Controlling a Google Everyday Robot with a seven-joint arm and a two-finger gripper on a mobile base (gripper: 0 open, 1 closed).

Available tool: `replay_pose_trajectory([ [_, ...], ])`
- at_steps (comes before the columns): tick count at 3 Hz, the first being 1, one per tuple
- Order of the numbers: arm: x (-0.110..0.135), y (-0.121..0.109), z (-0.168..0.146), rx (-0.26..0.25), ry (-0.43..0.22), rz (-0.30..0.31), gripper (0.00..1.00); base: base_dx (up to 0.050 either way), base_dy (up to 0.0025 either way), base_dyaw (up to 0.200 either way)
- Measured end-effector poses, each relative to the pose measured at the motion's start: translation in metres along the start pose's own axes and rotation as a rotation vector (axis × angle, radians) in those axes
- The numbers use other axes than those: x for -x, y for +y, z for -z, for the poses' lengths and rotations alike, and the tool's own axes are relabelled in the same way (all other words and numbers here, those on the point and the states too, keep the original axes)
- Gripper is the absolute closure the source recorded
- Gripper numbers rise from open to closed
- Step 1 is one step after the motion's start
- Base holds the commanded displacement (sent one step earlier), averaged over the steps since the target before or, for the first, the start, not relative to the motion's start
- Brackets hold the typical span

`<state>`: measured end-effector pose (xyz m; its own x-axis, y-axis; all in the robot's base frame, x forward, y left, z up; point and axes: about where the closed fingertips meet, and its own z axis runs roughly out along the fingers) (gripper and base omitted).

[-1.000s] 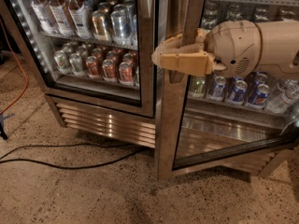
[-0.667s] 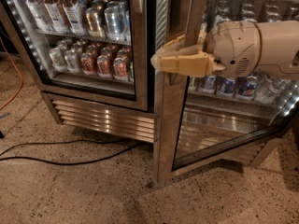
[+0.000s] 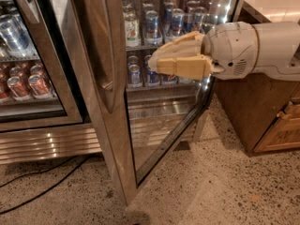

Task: Open right fridge door

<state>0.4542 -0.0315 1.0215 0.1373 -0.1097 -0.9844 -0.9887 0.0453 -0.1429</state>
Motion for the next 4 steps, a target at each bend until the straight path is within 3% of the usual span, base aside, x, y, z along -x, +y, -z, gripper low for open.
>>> replay_pose_trajectory([
  [1,0.000,0.000,0.000,0.000,0.000,0.000,1.00,0.000,-0.00019,-0.196],
  [2,0.000,0.000,0.000,0.000,0.000,0.000,1.00,0.000,0.00000,0.000],
  [3,-0.023,0.011,-0.013,-0.001,-0.042,-0.062,1.00,0.000,0.00000,0.000],
  [4,-0.052,0.023,-0.025,-0.030,-0.163,-0.161,1.00,0.000,0.00000,0.000],
])
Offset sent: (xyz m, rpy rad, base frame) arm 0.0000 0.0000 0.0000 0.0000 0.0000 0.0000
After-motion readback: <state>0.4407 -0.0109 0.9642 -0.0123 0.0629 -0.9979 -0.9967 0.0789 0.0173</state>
